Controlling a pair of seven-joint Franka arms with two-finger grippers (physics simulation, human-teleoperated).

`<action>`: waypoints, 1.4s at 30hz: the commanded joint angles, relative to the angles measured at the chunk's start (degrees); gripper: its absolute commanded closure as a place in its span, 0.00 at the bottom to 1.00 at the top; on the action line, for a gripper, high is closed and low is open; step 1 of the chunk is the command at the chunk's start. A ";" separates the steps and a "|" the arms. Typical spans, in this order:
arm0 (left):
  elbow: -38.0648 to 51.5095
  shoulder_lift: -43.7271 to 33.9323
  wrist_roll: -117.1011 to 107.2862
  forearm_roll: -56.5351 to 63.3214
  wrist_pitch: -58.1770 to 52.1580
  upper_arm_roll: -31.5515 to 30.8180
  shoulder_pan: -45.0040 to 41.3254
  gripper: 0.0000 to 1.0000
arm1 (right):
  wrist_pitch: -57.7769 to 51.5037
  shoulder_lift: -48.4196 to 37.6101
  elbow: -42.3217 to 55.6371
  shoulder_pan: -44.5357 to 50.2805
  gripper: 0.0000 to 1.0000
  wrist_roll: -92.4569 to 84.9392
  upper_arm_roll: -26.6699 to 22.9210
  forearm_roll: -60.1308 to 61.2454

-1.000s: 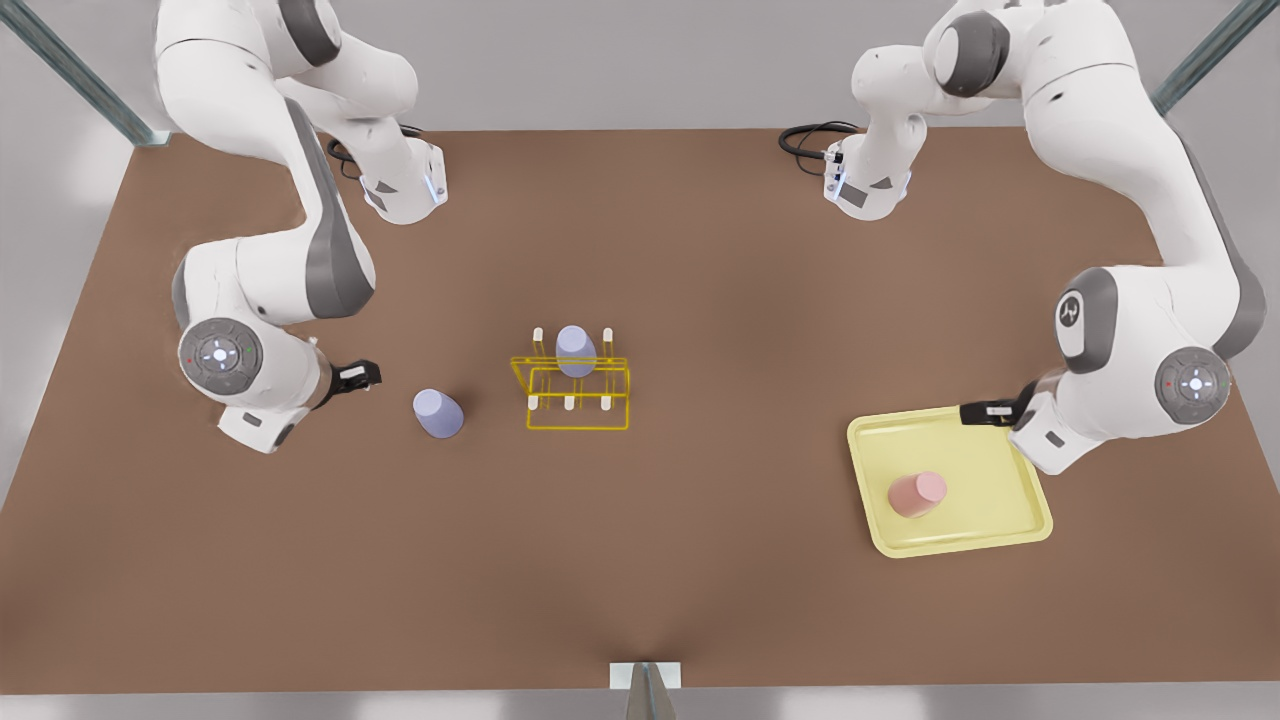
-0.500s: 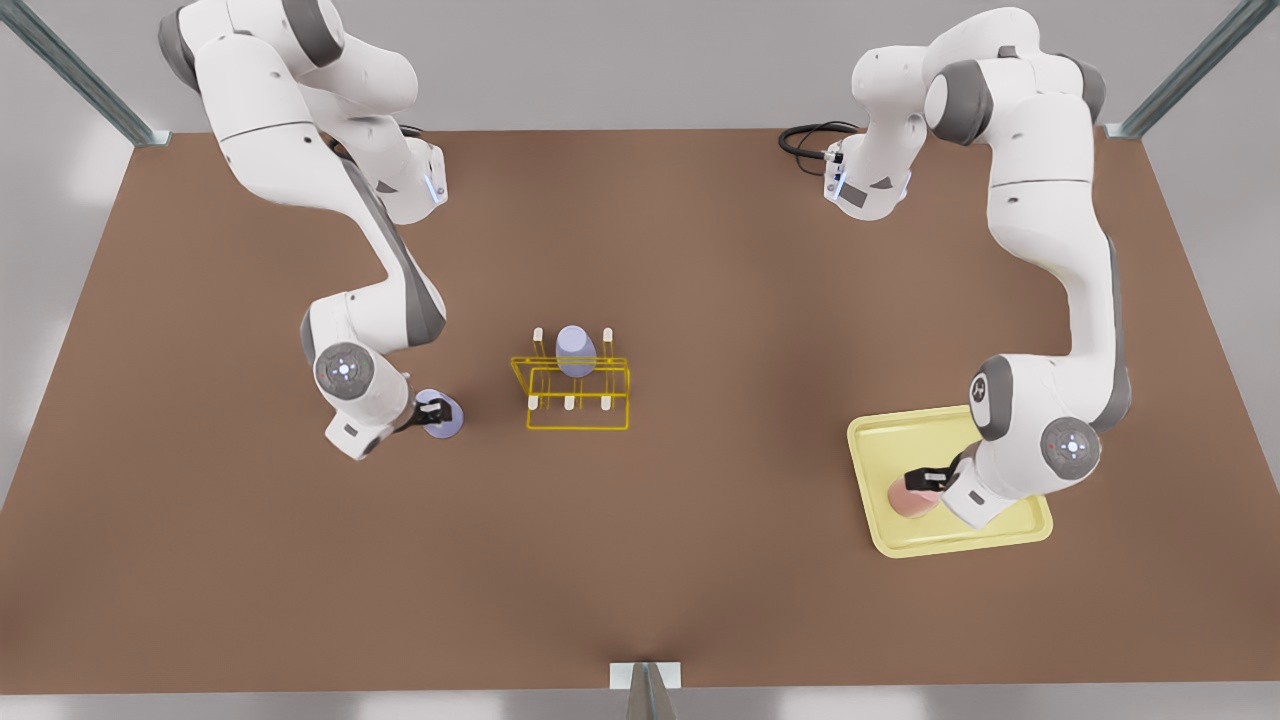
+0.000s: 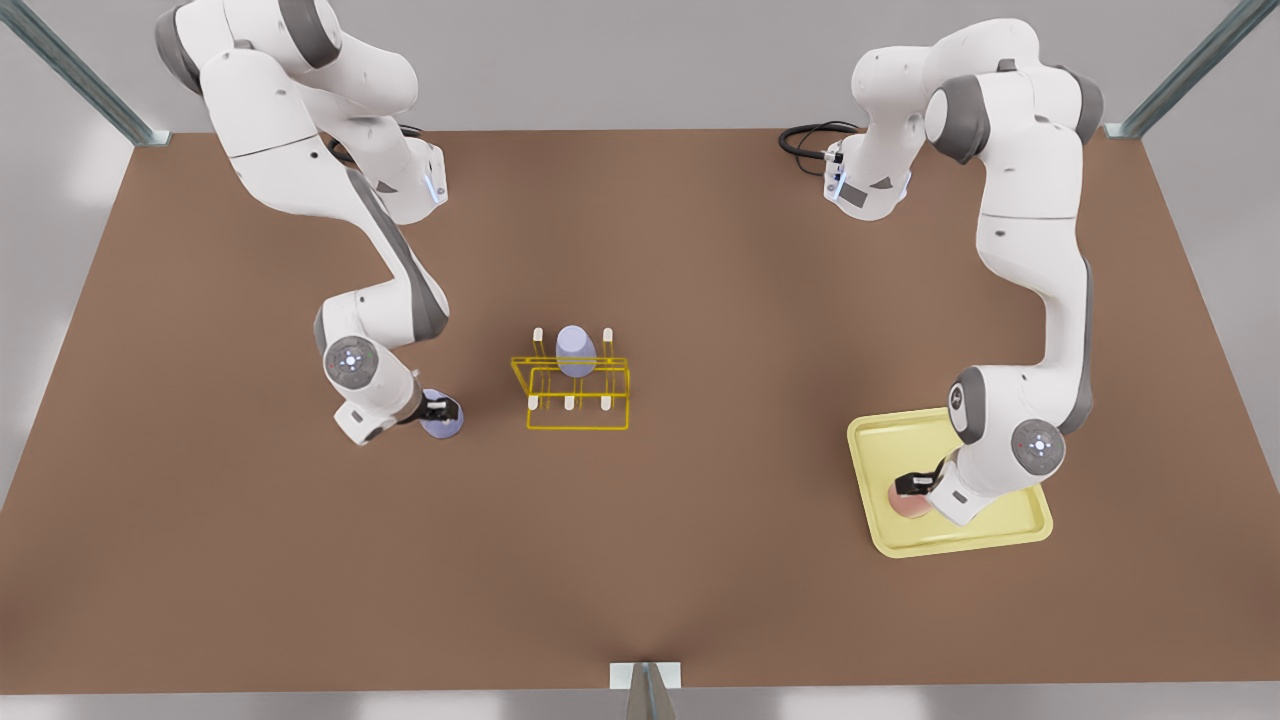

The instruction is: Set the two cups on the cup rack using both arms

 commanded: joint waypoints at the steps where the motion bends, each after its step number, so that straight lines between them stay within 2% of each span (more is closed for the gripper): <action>1: 0.01 0.29 -0.03 0.09 1.52 0.01 0.00 0.00 | 1.76 -0.15 -1.02 -0.01 0.00 5.21 0.01 0.07; 10: -1.39 1.96 -0.11 0.00 2.49 0.01 -0.18 0.00 | 6.77 1.08 -2.96 0.43 0.00 5.39 0.01 0.07; 11: -1.39 1.96 -0.11 0.00 2.84 0.01 -0.18 0.09 | 6.86 1.08 -3.13 0.34 0.00 5.39 0.01 0.07; 12: -1.39 2.05 -0.03 0.00 2.84 0.01 -0.18 0.10 | 7.73 0.73 -4.19 0.08 0.00 5.30 0.01 0.07; 28: -1.39 0.47 0.15 0.09 2.49 -0.08 -0.44 0.13 | 8.79 0.82 -6.47 0.34 0.00 4.24 0.18 -0.01; 32: -0.78 -1.46 0.24 0.09 -4.45 -0.25 0.00 0.13 | 8.88 1.08 -6.21 0.34 0.00 4.07 0.09 -0.10; 34: -0.25 -2.34 0.24 0.09 -6.21 -0.34 -0.09 0.15 | 8.79 1.17 -5.86 0.34 0.06 4.07 0.18 -0.01; 36: 2.65 -4.45 0.06 0.00 -12.97 -0.87 -0.53 0.15 | 8.79 1.44 -5.59 0.17 0.07 3.72 0.18 -0.10; 40: 6.25 -5.77 -10.21 0.09 -15.53 -7.99 -1.32 0.15 | 8.79 2.14 -4.98 -0.10 0.08 3.28 0.09 -0.01; 42: 8.01 -5.68 -20.57 0.09 -16.22 -8.52 -6.40 0.14 | 8.79 2.05 -4.98 -0.10 0.10 3.28 0.18 -0.01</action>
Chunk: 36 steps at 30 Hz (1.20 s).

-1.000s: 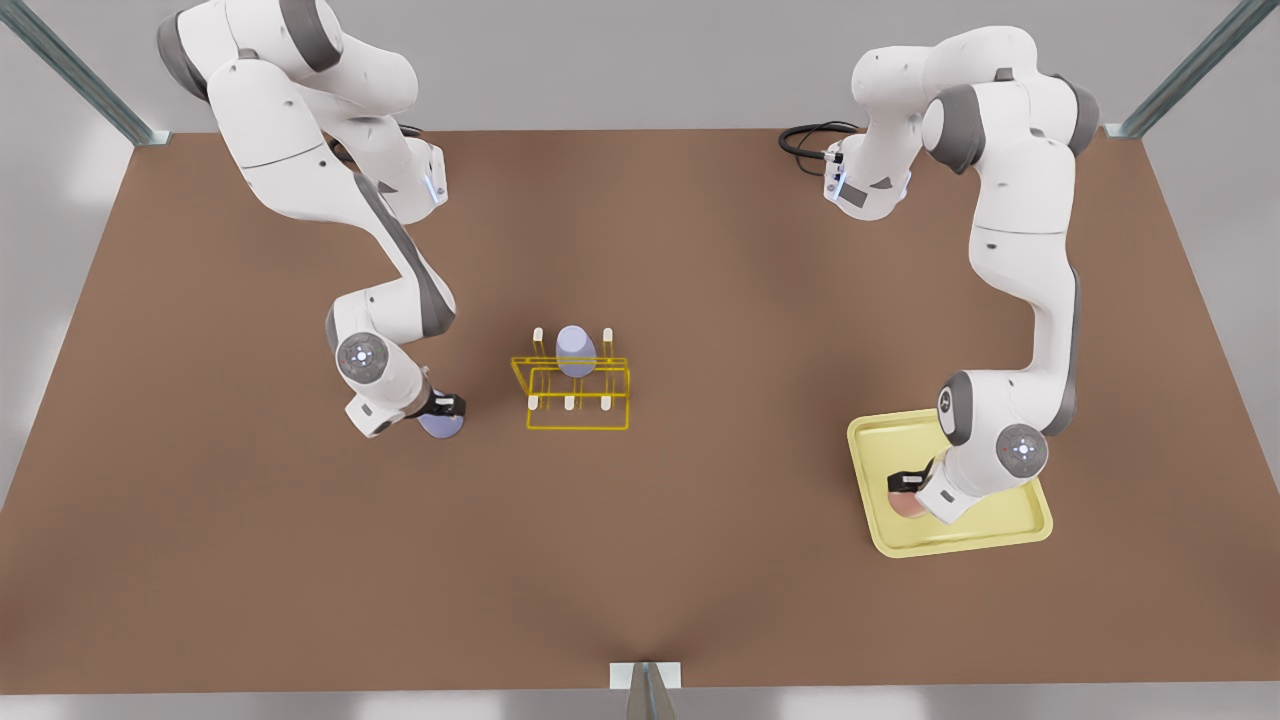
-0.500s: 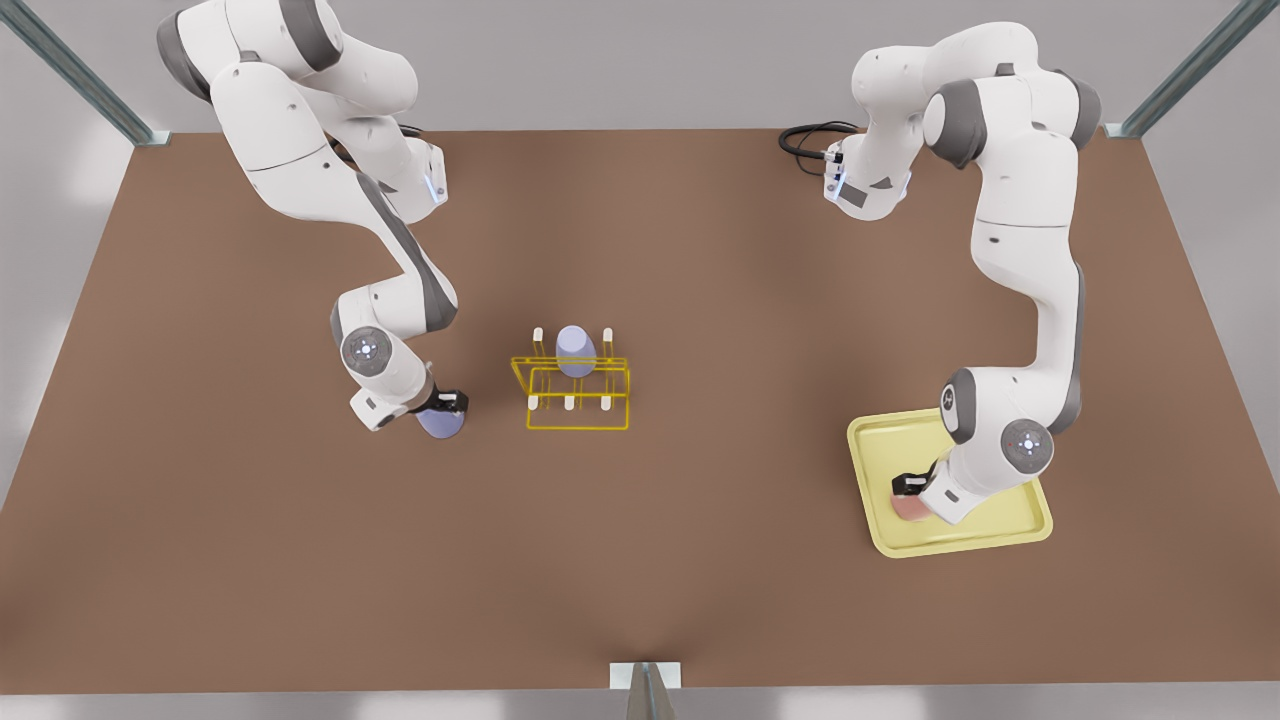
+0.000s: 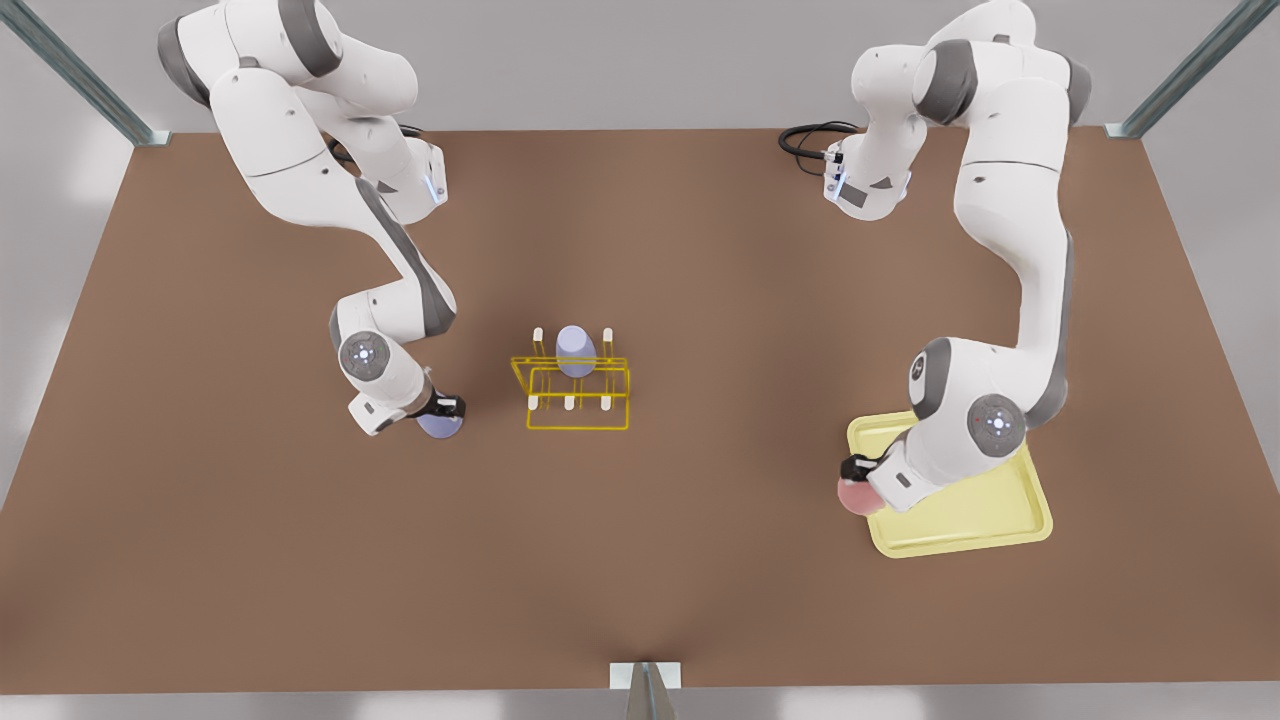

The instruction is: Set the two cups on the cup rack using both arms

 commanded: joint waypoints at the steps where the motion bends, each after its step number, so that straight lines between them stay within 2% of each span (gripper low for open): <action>1: 2.39 0.34 -22.99 -0.22 -5.30 -0.65 -3.66 0.14 | 0.01 -0.13 0.05 0.00 0.10 -0.69 0.02 0.11; 3: 6.51 2.36 -30.63 -0.04 -5.30 -4.33 -4.80 0.14 | -0.08 -0.13 0.05 0.00 0.13 -0.69 0.02 0.11; 5: 13.01 5.79 -39.23 0.05 -5.21 -4.52 -9.72 0.14 | -0.17 -0.13 0.05 0.00 0.14 -0.77 0.02 0.11; 9: 17.95 7.73 -51.12 -0.04 -4.42 -4.52 -16.58 0.14 | -0.43 -0.04 -0.04 0.00 0.14 -1.21 0.02 0.11; 17: 18.83 7.82 -57.01 -1.45 -4.42 -9.53 -22.20 0.14 | -1.66 -0.13 -0.30 0.09 0.14 -1.65 0.11 0.11; 21: 18.65 10.01 -57.01 -1.36 -0.82 -9.53 -25.72 0.14 | -2.10 -0.22 -0.30 0.09 0.14 -2.00 0.11 0.11; 27: 18.48 12.39 -56.66 0.57 1.11 -9.17 -25.81 0.14 | -2.89 -0.39 0.05 -0.09 0.14 -2.79 0.11 0.11; 28: 18.48 12.74 -56.66 0.57 1.47 -9.17 -25.81 0.11 | -2.89 -0.39 0.13 -0.09 0.14 -2.79 0.11 0.11; 29: 18.39 12.83 -56.66 0.57 1.47 -9.17 -25.81 0.00 | -3.24 -0.48 0.22 -0.09 0.14 -2.79 0.11 0.11; 34: 18.04 12.83 -56.74 1.80 1.29 -9.17 -25.46 0.00 | -4.12 -1.80 1.01 0.00 0.14 -5.69 0.63 3.00; 36: 18.48 10.28 -56.74 2.07 -7.04 -9.09 -24.41 0.00 | -7.46 -2.68 3.21 0.00 0.14 -7.80 2.21 6.17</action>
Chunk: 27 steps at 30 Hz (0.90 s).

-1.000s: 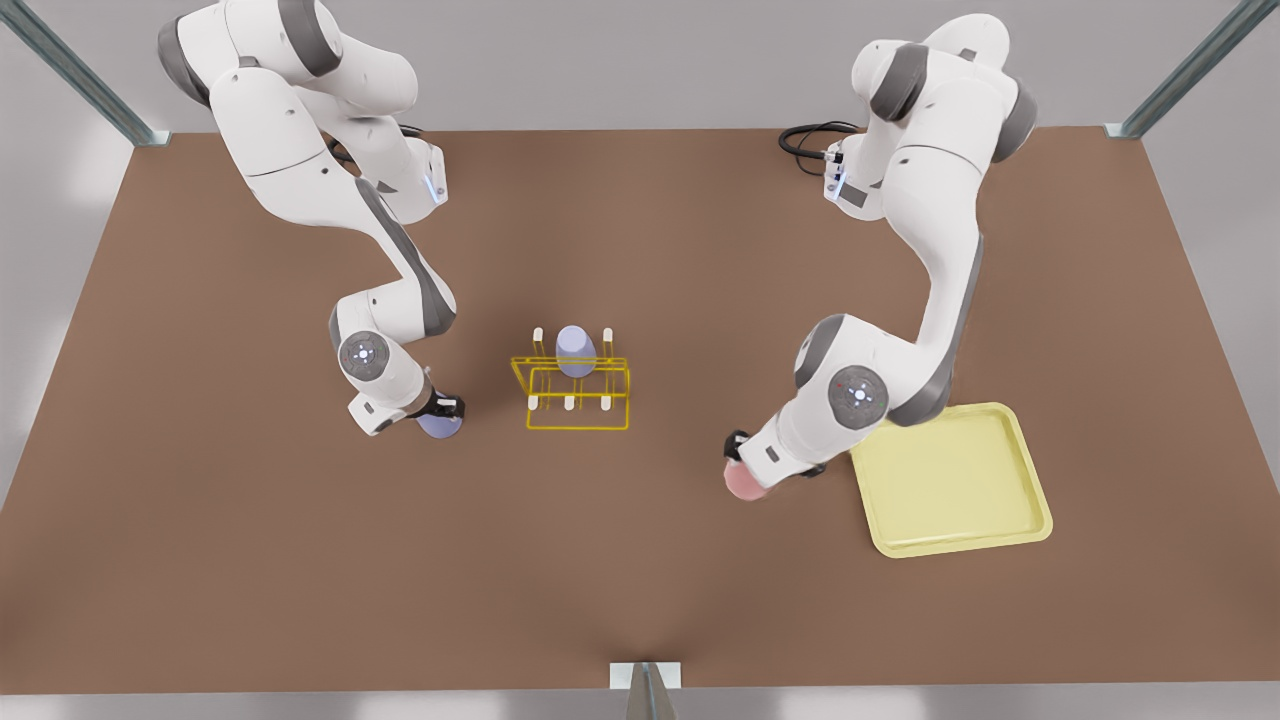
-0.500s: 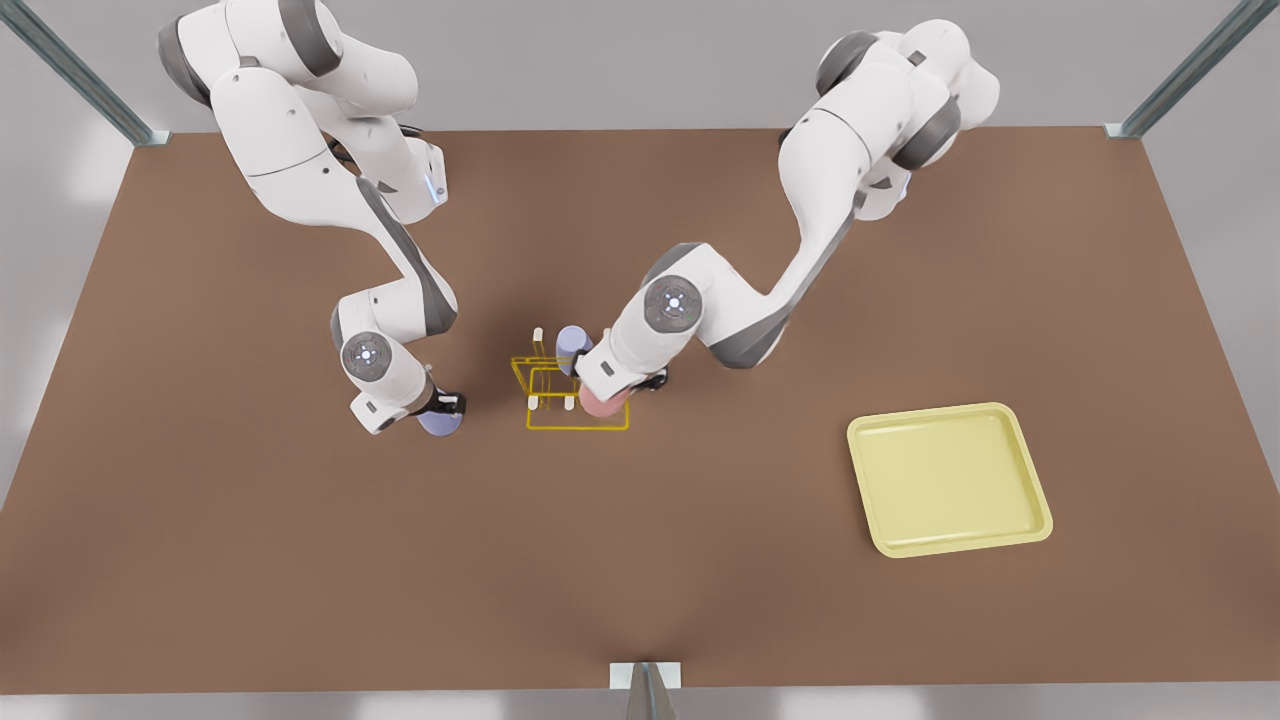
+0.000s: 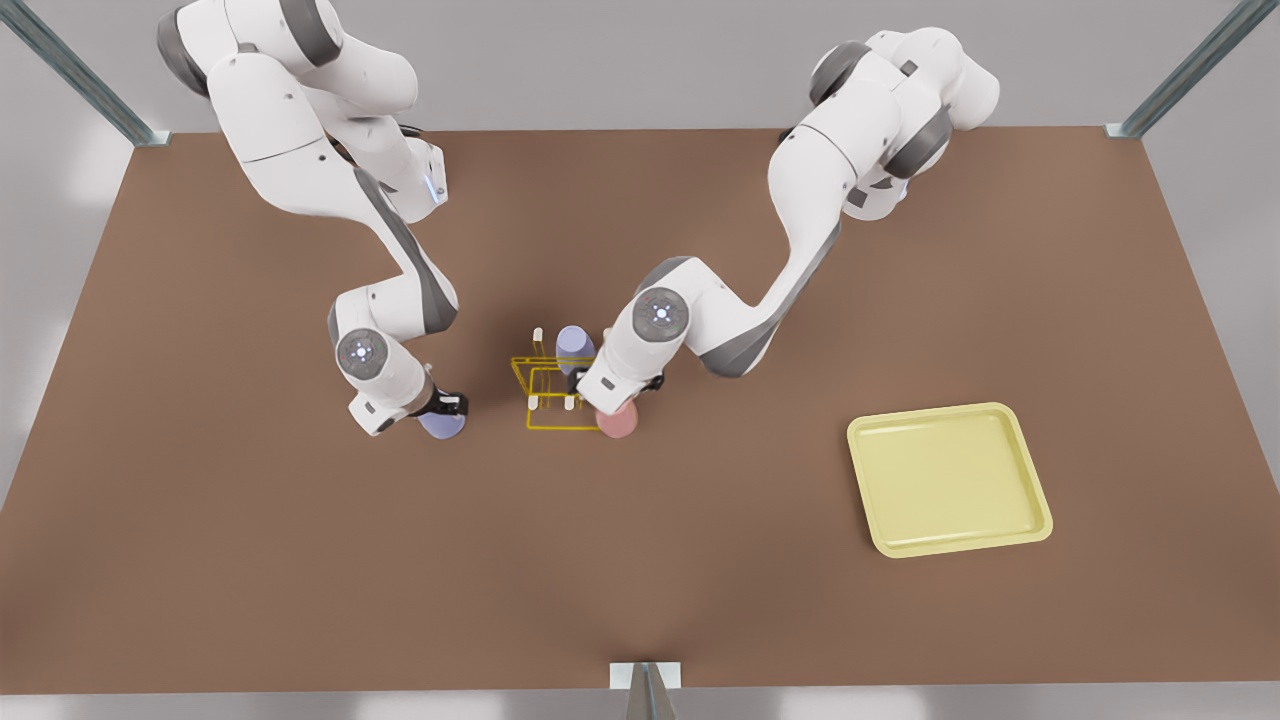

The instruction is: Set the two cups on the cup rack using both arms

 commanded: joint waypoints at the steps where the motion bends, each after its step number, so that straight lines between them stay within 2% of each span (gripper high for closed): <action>1: 0.33 -3.50 -9.24 0.84 -11.88 -0.18 2.92 0.00 | -3.85 -0.83 1.10 0.03 0.14 -5.11 0.77 3.53; 3: 0.60 -10.81 -4.06 0.75 -24.02 -0.18 8.47 0.00 | -6.23 -2.06 3.03 0.03 0.14 -5.91 3.05 6.96; 5: 4.20 -14.15 8.33 0.84 -38.26 -0.09 15.58 0.00 | -7.72 -3.56 4.00 0.03 0.14 -7.49 4.64 10.03; 7: 3.77 -17.92 24.32 5.49 -44.07 0.00 21.48 0.00 | -9.30 -5.05 4.44 0.03 0.14 -9.42 4.64 12.23; 9: -13.90 -30.85 42.35 2.33 -36.86 10.62 19.02 0.00 | -12.82 -7.07 5.76 0.21 0.14 -12.40 4.81 17.58; 10: -13.91 -30.41 42.35 3.29 -39.40 12.56 17.70 0.00 | -13.43 -7.42 5.76 0.30 0.14 -12.94 4.81 18.12; 14: -12.85 -29.97 42.62 2.95 -42.84 12.57 19.02 0.00 | -15.02 -8.83 5.76 0.56 0.14 -14.17 4.90 21.02; 19: -12.67 -30.06 42.79 3.03 -42.93 12.57 19.37 0.00 | -14.93 -8.31 6.72 0.82 0.14 -14.08 6.57 23.13; 27: -12.67 -30.15 42.79 2.95 -42.93 12.48 19.37 0.00 | -14.14 -5.23 9.62 2.05 0.14 -13.47 6.57 23.04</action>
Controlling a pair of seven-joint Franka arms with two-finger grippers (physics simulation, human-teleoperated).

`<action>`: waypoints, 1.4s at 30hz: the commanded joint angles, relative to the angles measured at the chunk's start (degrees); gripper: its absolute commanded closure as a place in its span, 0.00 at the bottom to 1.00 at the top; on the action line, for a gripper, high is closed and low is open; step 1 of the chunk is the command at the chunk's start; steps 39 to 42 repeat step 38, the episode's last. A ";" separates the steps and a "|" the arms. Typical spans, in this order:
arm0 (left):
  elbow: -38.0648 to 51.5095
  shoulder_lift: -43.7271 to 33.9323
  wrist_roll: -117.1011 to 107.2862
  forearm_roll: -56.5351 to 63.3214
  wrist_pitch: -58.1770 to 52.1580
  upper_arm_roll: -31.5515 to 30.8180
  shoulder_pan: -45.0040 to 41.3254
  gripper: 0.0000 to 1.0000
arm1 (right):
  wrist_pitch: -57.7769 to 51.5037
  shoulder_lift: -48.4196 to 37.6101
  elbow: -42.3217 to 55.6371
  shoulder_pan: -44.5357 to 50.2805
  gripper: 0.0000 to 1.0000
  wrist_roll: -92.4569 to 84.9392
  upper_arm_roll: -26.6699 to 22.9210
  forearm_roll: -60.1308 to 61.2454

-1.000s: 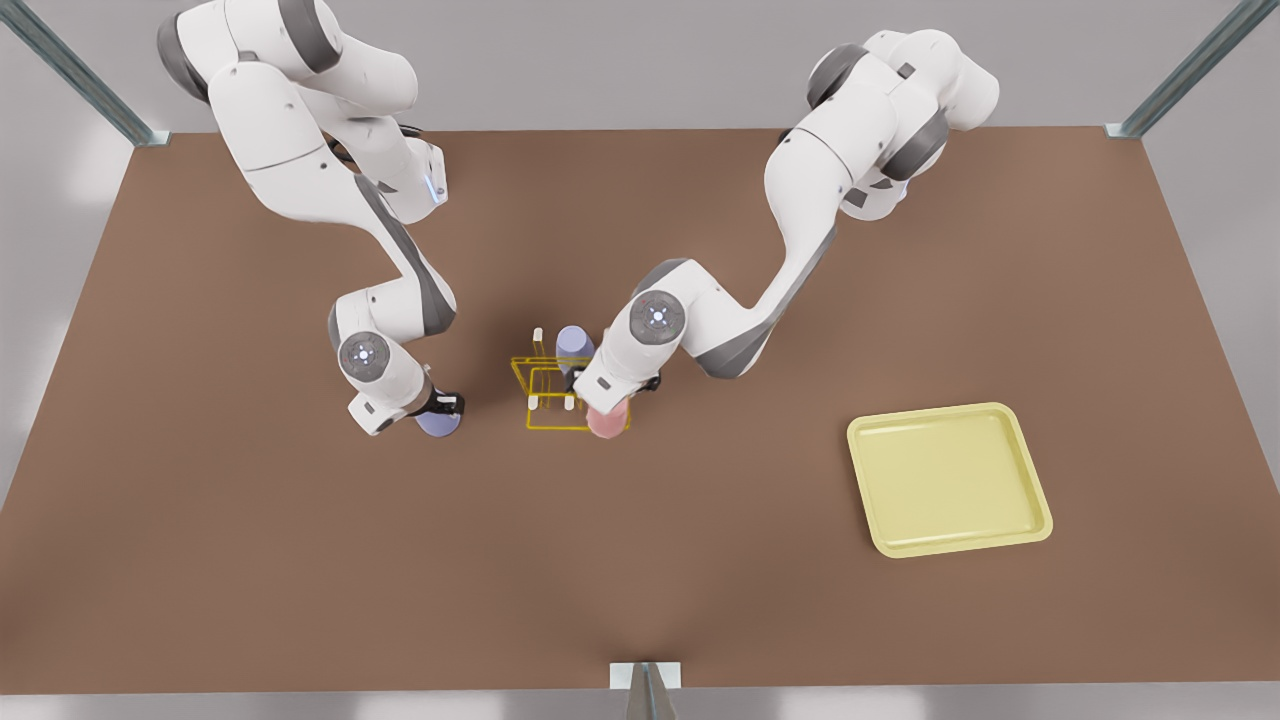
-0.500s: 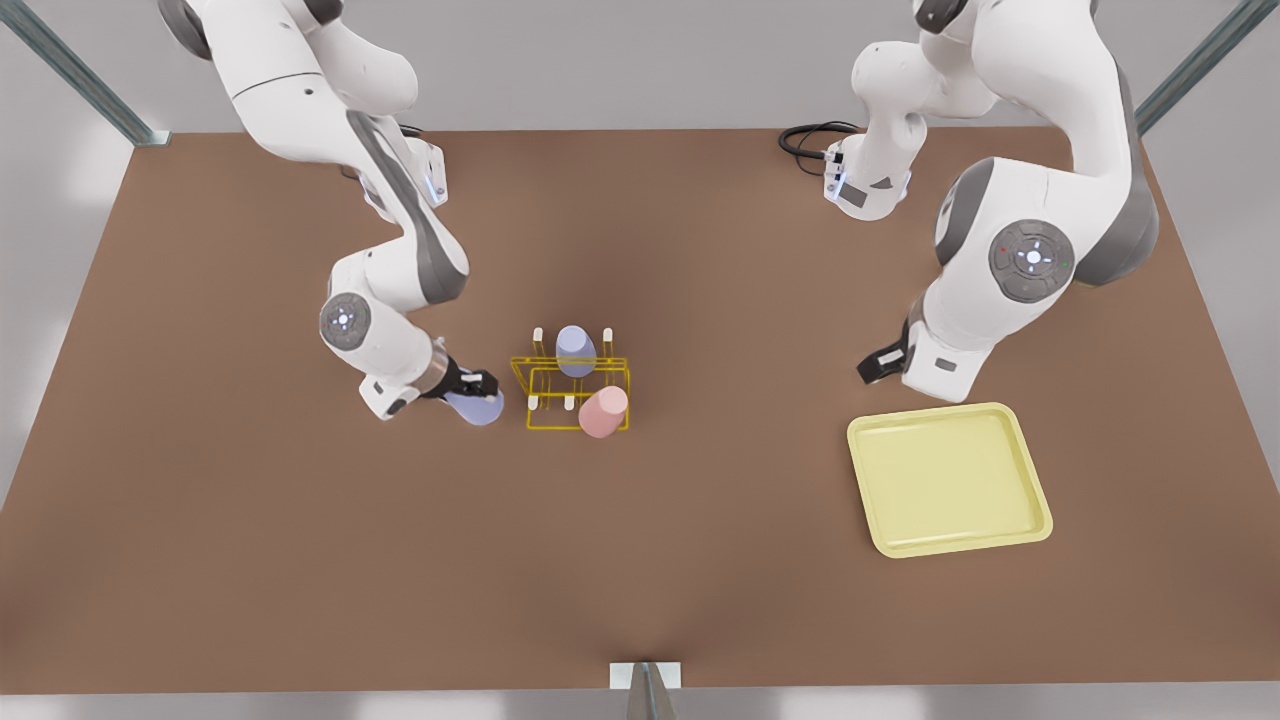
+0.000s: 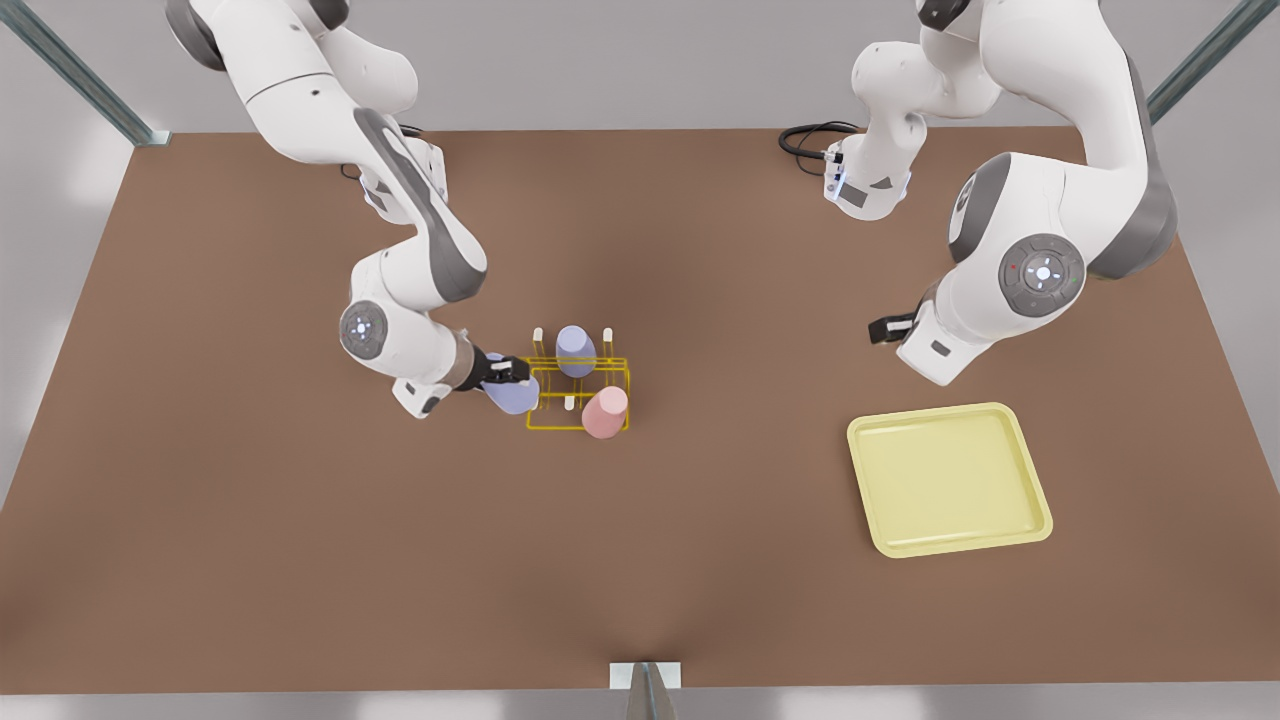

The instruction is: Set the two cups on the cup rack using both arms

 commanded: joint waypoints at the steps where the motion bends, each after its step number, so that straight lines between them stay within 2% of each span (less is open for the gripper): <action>1: 0.02 -0.03 13.30 0.02 -0.86 -0.01 0.00 0.00 | 0.06 0.12 0.17 0.07 0.14 -3.57 0.02 0.12; 9: 0.02 -0.03 13.30 0.02 -0.95 -0.01 0.00 0.00 | 1.73 3.37 2.45 2.27 0.14 -3.13 0.02 0.21; 10: 0.02 -0.03 13.30 0.02 -0.95 -0.01 0.00 0.00 | 2.08 3.73 2.81 2.62 0.00 -2.87 0.02 0.21; 17: 0.20 -0.12 13.22 0.11 -2.09 -0.36 -0.17 0.00 | 1.12 3.03 3.33 2.44 0.00 -2.16 -0.06 0.12; 18: 0.11 -0.12 13.22 0.11 -2.09 -0.36 -0.17 0.00 | -1.68 1.10 3.42 2.18 0.00 0.99 -1.11 -2.24; 19: 0.20 -0.12 13.22 0.11 -2.09 -0.36 -0.17 0.00 | -9.68 -0.05 6.05 1.56 0.00 5.92 -4.63 -16.91; 20: 0.20 -0.12 13.22 0.11 -2.09 -0.36 -0.17 0.00 | -17.94 2.40 11.93 0.42 0.00 5.40 -8.23 -23.95; 22: 0.20 -0.12 13.22 0.11 -2.09 -0.36 -0.44 0.00 | -24.54 4.34 20.72 -1.68 0.00 0.68 -12.01 -36.53; 24: 0.20 -0.03 13.13 0.20 -2.00 -0.36 -0.52 0.00 | -31.22 4.34 31.36 -2.83 0.00 -9.80 -11.93 -35.39; 28: 0.20 -0.03 13.13 0.20 -2.00 -0.36 -0.61 0.00 | -46.34 2.86 43.85 -6.08 0.00 -17.36 -12.10 -31.79; 32: 0.29 -0.03 13.13 0.37 -2.00 -0.36 -0.52 0.00 | -46.26 -13.75 28.57 -8.27 0.00 -17.10 -13.16 -24.85; 42: 0.64 0.14 12.95 0.55 -1.83 -0.36 -0.44 0.00 | -46.43 -14.64 26.98 -8.81 0.00 -16.75 -13.16 -24.23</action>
